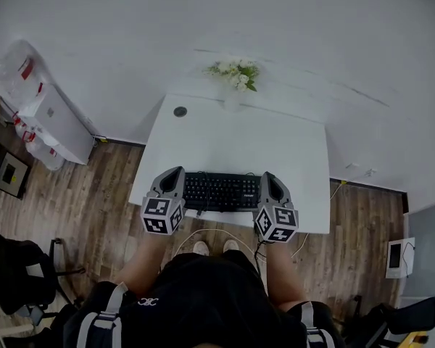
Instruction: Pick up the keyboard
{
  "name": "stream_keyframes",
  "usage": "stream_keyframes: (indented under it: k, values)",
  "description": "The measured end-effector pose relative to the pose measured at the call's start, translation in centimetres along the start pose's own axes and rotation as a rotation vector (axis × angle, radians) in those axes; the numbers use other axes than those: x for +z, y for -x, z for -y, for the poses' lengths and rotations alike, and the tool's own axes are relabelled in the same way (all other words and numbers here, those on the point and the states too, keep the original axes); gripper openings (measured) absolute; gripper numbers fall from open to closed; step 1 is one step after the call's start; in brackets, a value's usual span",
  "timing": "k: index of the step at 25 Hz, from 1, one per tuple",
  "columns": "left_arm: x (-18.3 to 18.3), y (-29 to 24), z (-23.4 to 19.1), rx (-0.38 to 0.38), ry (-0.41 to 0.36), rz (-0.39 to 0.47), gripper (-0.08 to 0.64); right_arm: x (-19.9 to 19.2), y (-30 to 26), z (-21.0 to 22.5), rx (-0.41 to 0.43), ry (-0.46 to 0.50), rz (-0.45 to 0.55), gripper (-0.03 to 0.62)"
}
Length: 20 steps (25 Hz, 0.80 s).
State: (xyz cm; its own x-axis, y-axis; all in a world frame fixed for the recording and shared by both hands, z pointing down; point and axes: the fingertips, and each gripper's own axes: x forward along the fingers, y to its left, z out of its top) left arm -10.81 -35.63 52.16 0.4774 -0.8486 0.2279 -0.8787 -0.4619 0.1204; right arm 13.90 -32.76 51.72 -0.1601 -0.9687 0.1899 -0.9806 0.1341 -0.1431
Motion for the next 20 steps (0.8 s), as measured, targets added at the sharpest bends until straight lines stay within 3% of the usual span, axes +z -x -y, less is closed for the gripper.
stream_keyframes:
  k: [5, 12, 17, 18, 20]
  values:
    - [-1.1, -0.4, -1.1, 0.016, 0.015, -0.027, 0.0, -1.7, -0.5, 0.9, -0.019, 0.024, -0.049, 0.005]
    - [-4.8, -1.3, -1.6, -0.018, 0.039, -0.147, 0.001, -4.0, -0.8, 3.5, -0.061, 0.028, -0.112, 0.005]
    - [-7.7, -1.6, -3.4, 0.006, 0.075, -0.23, 0.003, -6.2, -1.5, 5.2, -0.06, 0.025, -0.175, 0.016]
    - [-8.2, -1.4, -3.7, 0.01, 0.092, -0.241, 0.037, -6.8, -1.6, 5.3, -0.048, 0.022, -0.192, 0.062]
    - [-8.9, -1.3, -4.2, 0.019, 0.13, -0.254, 0.173, -7.6, -1.8, 6.0, -0.033, 0.01, -0.216, 0.125]
